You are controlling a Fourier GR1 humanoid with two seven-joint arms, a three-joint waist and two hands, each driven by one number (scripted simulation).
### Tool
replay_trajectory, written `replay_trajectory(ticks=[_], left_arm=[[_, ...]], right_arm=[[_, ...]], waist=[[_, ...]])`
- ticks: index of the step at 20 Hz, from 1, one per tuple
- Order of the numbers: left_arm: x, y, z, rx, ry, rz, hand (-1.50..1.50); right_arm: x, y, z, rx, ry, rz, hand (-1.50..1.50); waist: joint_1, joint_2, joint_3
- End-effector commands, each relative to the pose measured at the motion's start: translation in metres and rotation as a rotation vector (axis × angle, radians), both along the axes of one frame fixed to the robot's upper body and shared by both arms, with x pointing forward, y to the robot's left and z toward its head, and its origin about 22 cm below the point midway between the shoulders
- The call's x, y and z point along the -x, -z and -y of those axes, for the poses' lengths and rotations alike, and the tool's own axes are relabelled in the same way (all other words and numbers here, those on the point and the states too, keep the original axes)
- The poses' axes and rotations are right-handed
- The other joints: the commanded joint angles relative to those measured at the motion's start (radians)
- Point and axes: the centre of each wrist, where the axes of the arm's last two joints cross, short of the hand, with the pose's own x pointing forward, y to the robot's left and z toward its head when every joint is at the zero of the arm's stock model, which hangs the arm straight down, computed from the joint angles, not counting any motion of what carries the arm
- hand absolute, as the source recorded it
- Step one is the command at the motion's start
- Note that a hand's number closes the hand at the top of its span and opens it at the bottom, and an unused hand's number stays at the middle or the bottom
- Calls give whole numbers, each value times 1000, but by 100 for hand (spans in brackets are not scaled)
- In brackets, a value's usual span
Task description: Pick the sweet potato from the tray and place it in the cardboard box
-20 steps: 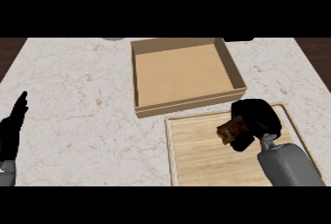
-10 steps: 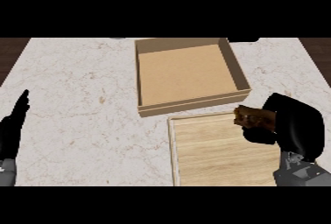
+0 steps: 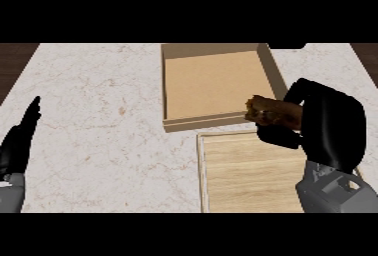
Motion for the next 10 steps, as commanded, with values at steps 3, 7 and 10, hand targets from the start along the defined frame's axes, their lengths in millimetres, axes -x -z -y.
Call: replay_trajectory(ticks=[3, 7, 10], left_arm=[[8, -1, 11, 5, 37, 13, 0], [6, 4, 2, -2, 18, -14, 0], [-2, 1, 4, 9, 27, 0, 0]], right_arm=[[-53, -46, -26, -148, -36, 60, 150], [-89, -48, -36, -218, -29, 104, 150], [-112, -47, -45, -281, -33, 62, 150]], waist=[[27, 3, 1], [19, 5, 0], [17, 6, 0]])
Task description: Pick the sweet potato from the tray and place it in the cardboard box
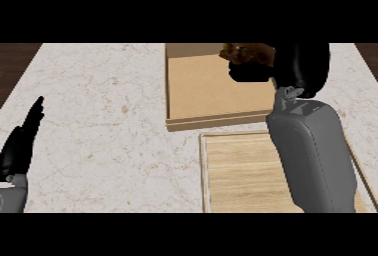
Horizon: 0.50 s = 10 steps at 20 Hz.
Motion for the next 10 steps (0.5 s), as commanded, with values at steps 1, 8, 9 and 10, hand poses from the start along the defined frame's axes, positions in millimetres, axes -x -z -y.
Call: replay_trajectory(ticks=[1, 8, 9, 10], left_arm=[[6, -6, -21, 1, 7, 8, 0], [5, -6, 7, -11, 20, 16, 0], [0, 8, 19, -2, 26, 23, 0], [-4, 4, 1, 3, 30, 26, 0]], right_arm=[[-28, -12, -23, -78, -6, -4, 150], [-89, -3, -3, -193, 16, -31, 150], [-95, 5, 0, -179, 5, -46, 150], [-96, 20, -16, -172, 17, -39, 150]], waist=[[5, 0, 0], [27, 7, 1], [23, 11, 0], [27, 14, 0]])
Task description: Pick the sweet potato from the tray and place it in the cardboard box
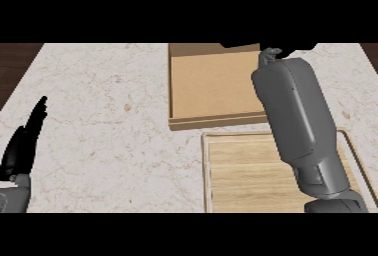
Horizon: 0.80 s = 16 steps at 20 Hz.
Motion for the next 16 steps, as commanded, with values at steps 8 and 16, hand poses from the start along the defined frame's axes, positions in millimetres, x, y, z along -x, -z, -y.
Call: replay_trajectory(ticks=[8, 16], left_arm=[[-4, -3, 8, 1, 30, -12, 0], [-12, -16, 12, 0, 41, 12, 0]], right_arm=[[-41, 47, 27, 0, 128, -78, 150], [-42, 69, 22, -184, 124, -137, -150]], waist=[[28, 13, 0], [48, 19, 1]])
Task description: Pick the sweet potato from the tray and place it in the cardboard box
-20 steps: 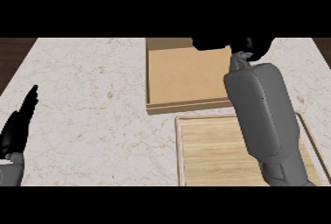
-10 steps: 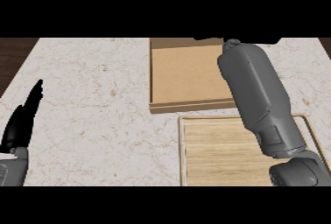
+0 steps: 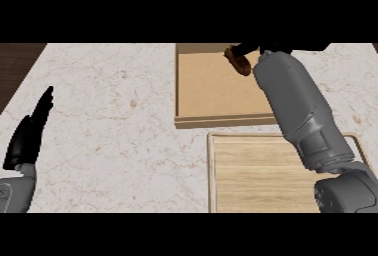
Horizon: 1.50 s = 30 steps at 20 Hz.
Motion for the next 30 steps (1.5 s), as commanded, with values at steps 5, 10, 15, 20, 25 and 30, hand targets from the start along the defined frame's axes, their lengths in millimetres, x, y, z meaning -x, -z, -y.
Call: replay_trajectory(ticks=[5, 10, 15, 20, 25, 30], left_arm=[[-1, 1, -4, -11, -1, -6, 0], [9, 3, -5, -1, -4, -22, 0], [10, 9, 4, -1, -48, -12, 0], [14, 13, -21, 10, -65, -28, 0], [21, 6, -20, -19, -108, -46, 0], [30, 28, -17, -3, -118, -43, 0]], right_arm=[[-2, 2, -5, -31, -28, 157, -150], [-4, -11, 15, -75, 22, 353, -150], [-4, -14, 44, -158, 94, 492, -150], [3, -8, 44, -249, 66, 520, -150], [26, 15, 101, -231, 117, 495, -150], [64, 24, 143, -203, 120, 464, -150]], waist=[[-1, 0, 0], [-16, -11, 0], [-36, -17, 1], [-73, -33, -1], [-105, -47, -1], [-118, -47, -2]])
